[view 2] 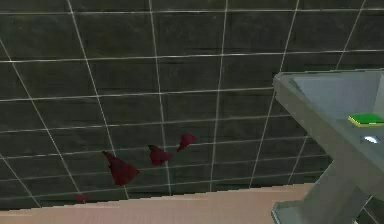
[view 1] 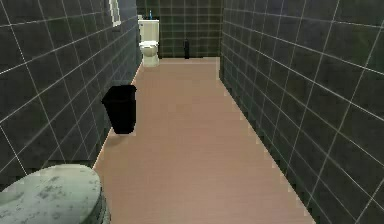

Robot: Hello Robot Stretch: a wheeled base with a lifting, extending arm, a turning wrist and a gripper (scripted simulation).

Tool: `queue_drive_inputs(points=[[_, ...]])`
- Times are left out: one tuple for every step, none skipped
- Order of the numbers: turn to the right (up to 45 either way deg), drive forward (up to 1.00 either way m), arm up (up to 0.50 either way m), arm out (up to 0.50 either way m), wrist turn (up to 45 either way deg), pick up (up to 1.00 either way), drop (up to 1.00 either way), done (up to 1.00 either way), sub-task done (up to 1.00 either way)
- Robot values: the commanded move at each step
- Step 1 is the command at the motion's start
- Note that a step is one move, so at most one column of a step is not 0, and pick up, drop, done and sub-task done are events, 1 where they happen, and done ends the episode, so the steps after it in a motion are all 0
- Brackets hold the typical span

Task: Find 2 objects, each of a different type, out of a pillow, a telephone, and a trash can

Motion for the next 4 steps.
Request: queue_drive_inputs(points=[[6.0,0.0,0.0,0.0,0.0,0.0,0.0,0.0,0.0],[0.0,1.0,0.0,0.0,0.0,0.0,0.0,0.0,0.0],[6.0,0.0,0.0,0.0,0.0,0.0,0.0,0.0,0.0],[0.0,0.2,0.0,0.0,0.0,0.0,0.0,0.0,0.0]])
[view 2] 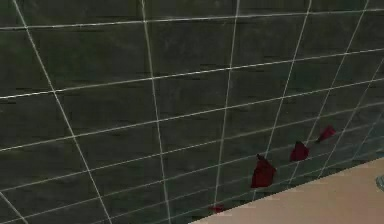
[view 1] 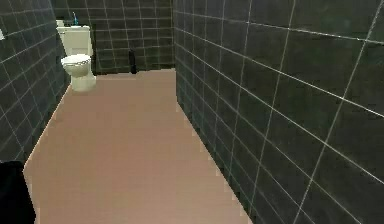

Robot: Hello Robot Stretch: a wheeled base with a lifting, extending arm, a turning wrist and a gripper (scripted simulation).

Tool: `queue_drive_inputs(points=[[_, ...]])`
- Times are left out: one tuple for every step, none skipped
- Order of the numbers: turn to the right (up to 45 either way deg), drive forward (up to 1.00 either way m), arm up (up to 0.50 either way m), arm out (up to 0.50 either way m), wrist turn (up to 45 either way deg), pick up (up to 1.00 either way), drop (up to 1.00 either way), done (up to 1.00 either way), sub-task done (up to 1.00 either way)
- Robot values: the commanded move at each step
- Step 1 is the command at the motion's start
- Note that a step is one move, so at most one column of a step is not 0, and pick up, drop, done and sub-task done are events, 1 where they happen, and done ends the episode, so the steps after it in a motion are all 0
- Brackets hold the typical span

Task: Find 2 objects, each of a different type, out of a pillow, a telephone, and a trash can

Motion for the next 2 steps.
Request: queue_drive_inputs(points=[[-15.0,0.0,0.0,0.0,0.0,0.0,0.0,0.0,0.0],[-3.0,0.0,0.0,0.0,0.0,0.0,0.0,0.0,0.0]])
